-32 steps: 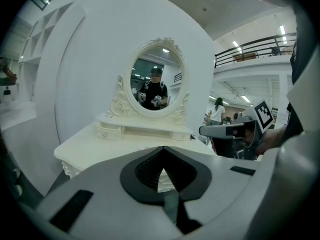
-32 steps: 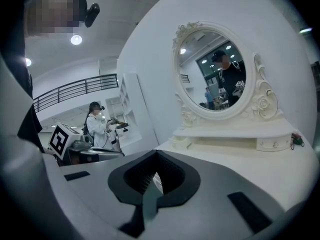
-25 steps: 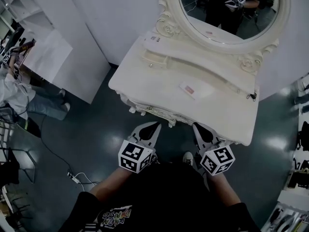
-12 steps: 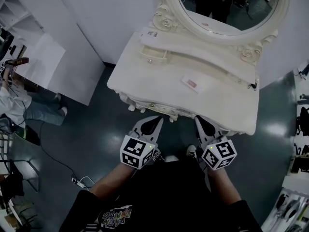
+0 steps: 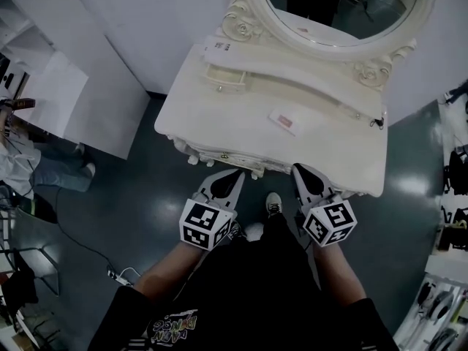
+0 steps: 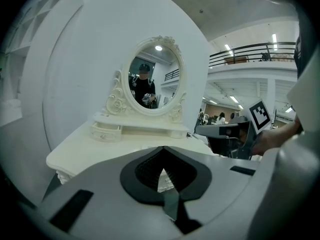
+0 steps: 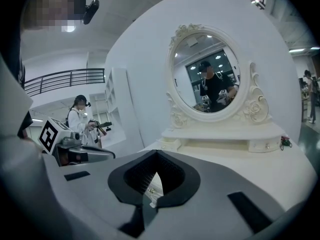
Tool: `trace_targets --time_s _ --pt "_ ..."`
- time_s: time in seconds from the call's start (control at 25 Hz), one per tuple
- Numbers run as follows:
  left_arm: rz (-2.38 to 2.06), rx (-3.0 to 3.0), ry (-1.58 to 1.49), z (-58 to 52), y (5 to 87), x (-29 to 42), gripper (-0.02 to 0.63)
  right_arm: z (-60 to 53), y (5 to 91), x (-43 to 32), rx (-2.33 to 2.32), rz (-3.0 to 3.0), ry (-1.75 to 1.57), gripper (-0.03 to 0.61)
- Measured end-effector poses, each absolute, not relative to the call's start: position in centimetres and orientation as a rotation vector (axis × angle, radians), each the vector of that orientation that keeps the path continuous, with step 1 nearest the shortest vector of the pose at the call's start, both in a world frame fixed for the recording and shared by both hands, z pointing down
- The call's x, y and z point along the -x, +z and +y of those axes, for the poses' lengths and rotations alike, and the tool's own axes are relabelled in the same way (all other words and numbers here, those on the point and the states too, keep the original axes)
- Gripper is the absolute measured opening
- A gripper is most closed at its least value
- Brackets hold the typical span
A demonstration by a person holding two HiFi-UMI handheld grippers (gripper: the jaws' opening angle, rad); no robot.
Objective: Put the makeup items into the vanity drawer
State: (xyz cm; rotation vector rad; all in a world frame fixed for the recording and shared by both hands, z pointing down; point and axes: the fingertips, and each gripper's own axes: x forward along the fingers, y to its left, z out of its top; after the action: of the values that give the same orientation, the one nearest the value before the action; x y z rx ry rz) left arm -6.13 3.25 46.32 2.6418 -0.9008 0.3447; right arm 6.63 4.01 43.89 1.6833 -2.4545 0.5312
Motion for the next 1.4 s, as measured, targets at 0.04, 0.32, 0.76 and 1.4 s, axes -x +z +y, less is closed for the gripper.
trace_targets --time_s 0.04,0.32,0.76,1.4 --pt "-0.9 -2.642 0.347 3.1 46.3 5.9 0.008 3.6 44.0 -6.9 -1.678 -2.453 0.53 0.028" --pt "-0.957 -2.617 0.345 1.3 46.2 4.1 0.008 0.6 45.2 -9.2 -1.594 -2.461 0.54 0.028" --pt "-1.042 -2.545 0.362 -2.1 48.0 2.4 0.008 -4.6 47.9 -11.4 -1.476 -2.465 0.551 0.028" --pt "-1.077 -2.472 0.389 -5.2 51.0 -1.1 0.008 -10.2 55.8 -14.3 -1.246 -2.349 0.53 0.137"
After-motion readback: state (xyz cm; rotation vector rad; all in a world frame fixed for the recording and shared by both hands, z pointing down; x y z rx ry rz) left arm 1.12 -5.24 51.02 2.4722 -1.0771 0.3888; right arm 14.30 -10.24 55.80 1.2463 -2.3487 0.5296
